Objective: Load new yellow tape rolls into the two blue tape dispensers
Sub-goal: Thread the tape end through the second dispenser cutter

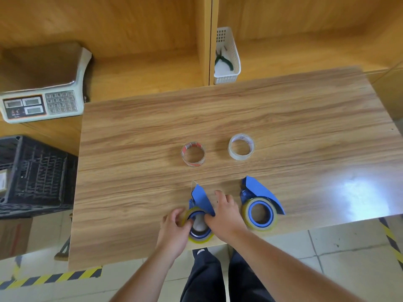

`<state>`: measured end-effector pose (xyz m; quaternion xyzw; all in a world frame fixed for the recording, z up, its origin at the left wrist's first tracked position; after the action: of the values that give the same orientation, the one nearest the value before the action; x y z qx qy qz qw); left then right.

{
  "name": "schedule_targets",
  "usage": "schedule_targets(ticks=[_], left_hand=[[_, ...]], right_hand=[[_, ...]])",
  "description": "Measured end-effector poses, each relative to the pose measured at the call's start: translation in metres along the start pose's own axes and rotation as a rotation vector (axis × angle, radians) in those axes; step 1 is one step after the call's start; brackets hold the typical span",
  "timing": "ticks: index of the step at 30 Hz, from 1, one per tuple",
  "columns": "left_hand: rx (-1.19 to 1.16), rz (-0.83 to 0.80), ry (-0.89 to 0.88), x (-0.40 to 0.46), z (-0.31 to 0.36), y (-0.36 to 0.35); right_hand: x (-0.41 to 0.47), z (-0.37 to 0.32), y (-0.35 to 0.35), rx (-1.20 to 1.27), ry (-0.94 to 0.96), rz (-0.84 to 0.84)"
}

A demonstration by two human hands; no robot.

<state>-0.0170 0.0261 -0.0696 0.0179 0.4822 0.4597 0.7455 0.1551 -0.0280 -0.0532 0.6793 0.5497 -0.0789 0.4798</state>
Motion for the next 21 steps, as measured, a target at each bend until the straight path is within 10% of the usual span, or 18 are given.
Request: schedule_targets(ticks=[7,21], left_hand=[[0.105,0.096,-0.363,-0.046,0.065,-0.044],[0.247,-0.113,-0.023,-0.028,0.096,-0.152]], right_hand=[[-0.008,0.049,0.091,-0.146,0.111,0.403],[0.005,0.122,0.107,-0.066,-0.15,0.025]])
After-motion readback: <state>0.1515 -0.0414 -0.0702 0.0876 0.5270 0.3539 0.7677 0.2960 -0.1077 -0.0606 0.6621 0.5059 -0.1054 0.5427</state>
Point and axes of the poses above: each hand's wrist, its own x-axis towards the middle knuckle, its own y-axis out of the back of the hand, z = x × y, the point moved 4 cm from there along x, towards the middle knuckle
